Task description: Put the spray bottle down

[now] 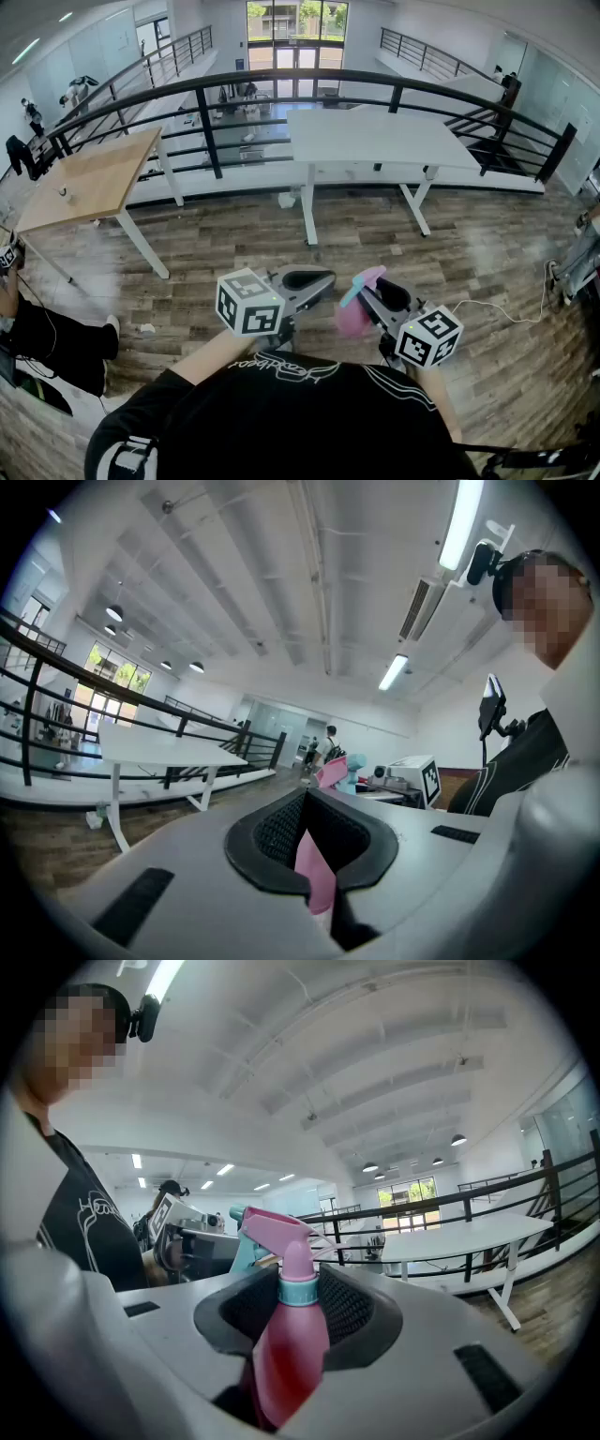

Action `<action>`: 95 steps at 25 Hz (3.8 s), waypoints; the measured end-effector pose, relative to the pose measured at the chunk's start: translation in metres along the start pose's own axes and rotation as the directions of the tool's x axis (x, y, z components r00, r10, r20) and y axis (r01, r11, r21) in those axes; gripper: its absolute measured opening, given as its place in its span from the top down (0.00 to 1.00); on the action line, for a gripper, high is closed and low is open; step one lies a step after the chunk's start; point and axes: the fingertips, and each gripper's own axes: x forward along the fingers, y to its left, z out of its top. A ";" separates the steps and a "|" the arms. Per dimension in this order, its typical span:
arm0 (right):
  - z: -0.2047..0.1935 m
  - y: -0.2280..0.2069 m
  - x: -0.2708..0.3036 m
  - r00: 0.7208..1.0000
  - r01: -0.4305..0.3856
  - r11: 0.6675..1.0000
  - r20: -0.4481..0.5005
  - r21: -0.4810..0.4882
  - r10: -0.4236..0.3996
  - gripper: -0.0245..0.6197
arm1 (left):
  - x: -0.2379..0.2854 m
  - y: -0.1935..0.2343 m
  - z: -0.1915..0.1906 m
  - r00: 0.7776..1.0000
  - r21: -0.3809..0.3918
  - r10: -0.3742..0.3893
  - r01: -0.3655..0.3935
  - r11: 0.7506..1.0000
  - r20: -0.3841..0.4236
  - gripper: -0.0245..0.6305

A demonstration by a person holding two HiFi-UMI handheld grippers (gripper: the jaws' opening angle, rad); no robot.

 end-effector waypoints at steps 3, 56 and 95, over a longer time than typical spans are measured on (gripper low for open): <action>-0.002 0.003 -0.003 1.000 -0.005 1.000 -0.008 0.003 0.005 0.75 | 0.000 -0.004 -0.001 1.000 -0.009 -0.001 0.000 1.000 -0.011 0.96; 0.065 -0.568 0.408 0.989 0.137 0.990 -0.063 0.045 -0.134 0.75 | 0.323 0.622 0.140 0.994 -0.124 0.008 -0.022 0.992 -0.106 0.96; 0.064 -0.799 0.617 0.987 -0.014 0.990 -0.158 0.138 0.036 0.75 | 0.439 0.880 0.162 0.982 -0.262 0.152 -0.177 0.949 -0.113 0.96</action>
